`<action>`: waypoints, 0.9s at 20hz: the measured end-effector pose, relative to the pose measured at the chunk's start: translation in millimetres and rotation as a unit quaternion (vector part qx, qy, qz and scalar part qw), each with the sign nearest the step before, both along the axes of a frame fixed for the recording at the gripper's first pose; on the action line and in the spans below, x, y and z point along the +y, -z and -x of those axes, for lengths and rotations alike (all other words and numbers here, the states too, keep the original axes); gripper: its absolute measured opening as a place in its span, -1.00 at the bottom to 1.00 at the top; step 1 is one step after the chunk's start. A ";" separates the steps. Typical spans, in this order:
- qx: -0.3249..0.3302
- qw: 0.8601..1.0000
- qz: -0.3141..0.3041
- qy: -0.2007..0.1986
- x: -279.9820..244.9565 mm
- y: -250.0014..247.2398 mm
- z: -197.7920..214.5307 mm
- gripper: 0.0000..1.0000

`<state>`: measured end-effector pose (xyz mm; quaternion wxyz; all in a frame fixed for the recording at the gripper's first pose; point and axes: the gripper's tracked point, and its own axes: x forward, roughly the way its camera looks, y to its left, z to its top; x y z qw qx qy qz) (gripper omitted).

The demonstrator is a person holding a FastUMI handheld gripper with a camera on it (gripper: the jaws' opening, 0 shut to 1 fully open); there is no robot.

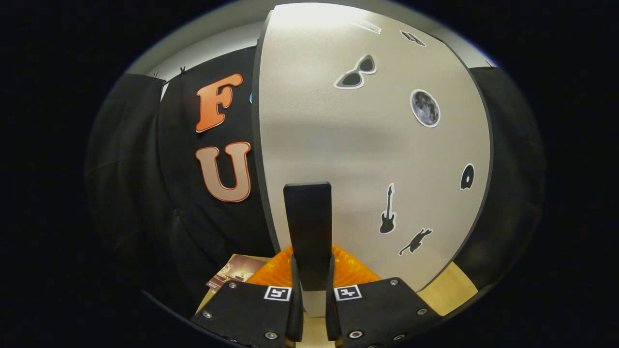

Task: Open the shoe cabinet door, grab the shoes and put them into the shoe cabinet, then close the shoe cabinet door.

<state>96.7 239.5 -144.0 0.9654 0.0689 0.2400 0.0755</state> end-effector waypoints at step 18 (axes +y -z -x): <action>-0.017 0.990 -0.046 -0.131 -43.3 -6.2 57.6 -0.64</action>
